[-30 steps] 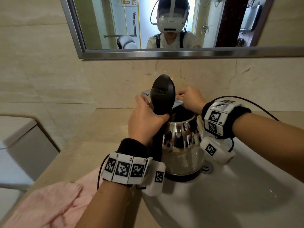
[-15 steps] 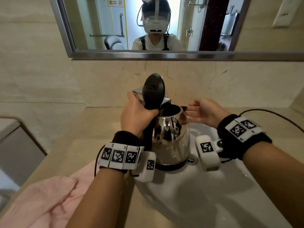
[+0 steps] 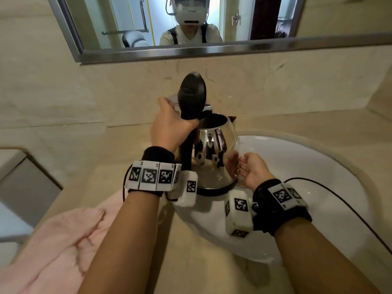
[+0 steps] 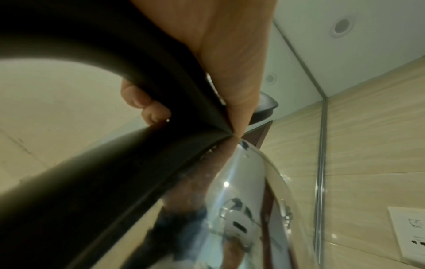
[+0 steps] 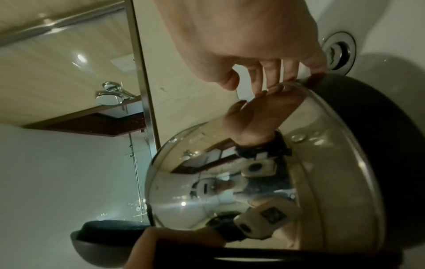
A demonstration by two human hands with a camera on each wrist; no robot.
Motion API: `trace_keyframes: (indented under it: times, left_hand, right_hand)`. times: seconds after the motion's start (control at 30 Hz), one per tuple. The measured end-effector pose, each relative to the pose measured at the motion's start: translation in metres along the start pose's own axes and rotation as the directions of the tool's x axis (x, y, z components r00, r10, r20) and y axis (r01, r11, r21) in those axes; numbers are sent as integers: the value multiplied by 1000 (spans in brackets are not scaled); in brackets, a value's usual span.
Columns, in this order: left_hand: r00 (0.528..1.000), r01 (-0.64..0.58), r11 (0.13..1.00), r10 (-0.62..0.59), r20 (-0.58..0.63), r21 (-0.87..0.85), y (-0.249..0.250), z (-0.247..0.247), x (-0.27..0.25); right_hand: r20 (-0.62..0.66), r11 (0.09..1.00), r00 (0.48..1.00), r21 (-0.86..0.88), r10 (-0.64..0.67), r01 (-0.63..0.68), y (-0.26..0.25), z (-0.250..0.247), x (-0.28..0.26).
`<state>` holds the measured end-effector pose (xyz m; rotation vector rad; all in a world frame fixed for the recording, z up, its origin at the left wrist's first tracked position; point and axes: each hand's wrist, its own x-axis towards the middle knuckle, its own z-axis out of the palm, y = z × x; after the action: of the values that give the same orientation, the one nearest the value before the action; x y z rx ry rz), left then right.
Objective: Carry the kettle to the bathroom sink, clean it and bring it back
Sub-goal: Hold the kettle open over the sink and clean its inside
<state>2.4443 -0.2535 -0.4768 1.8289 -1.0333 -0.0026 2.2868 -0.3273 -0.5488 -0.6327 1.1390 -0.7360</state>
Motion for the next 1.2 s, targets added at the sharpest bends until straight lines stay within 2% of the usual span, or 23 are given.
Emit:
trace_keyframes:
  times: [0.13,0.3,0.53,0.87,1.03,1.2]
  left_hand:
    - [1000,-17,1000,17,9,1,-3,3,1]
    - [1000,-8,1000,8,4,-9,-6,4,4]
    - [1000,-17,1000,17,-13,-11,-9,5,5]
    - [1000,-20,999,20,-13,-26,-9,7,3]
    - [1000,-28,999,27,-11,-38,-9,7,4]
    - [999,-36,999,35,-11,-29,-10,8,4]
  right_hand:
    - [71,998,996,28,47,-49,-2,-9,-1]
    - [24,999,999,-14,30,-30,-1,-7,6]
    - [69,998,996,-33,48,-46,0,-7,8]
    - [156,994,987,97,32,-48,-1,-8,1]
    - [146,1000,989,28,-2,-2,-2,-8,-3]
    - [124,1000,992,-6,12,-11,-1,-5,-2]
